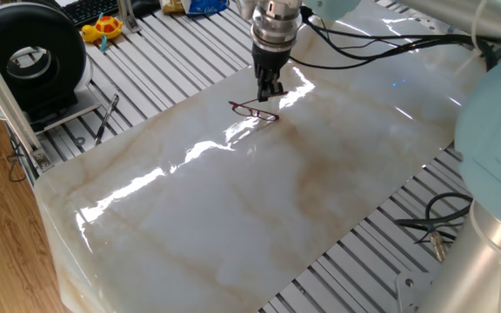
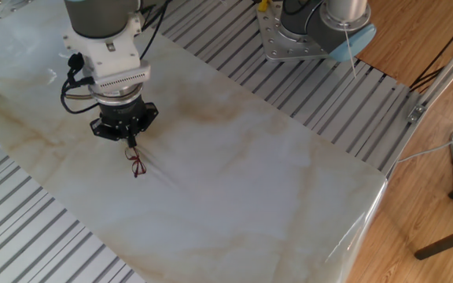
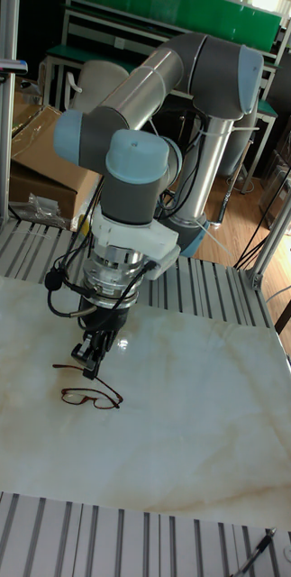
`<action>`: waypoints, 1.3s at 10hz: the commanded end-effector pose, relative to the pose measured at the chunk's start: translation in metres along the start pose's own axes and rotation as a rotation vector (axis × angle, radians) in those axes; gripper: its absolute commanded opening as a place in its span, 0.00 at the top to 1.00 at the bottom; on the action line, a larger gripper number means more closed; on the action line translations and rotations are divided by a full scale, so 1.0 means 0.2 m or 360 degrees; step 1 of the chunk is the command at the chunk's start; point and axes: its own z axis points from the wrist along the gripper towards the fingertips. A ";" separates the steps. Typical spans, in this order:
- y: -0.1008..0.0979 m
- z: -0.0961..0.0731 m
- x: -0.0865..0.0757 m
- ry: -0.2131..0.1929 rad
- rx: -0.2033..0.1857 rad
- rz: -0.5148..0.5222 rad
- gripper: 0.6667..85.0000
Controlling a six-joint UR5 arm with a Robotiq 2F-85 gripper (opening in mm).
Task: Unfold the leg of the glasses (with one hand)
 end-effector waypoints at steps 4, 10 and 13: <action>0.10 -0.27 0.04 0.0120 -0.0018 0.0120 0.99; 0.12 -0.31 0.05 0.0121 -0.0010 0.0100 0.99; 0.20 -0.49 0.14 0.0305 0.0000 0.0134 0.99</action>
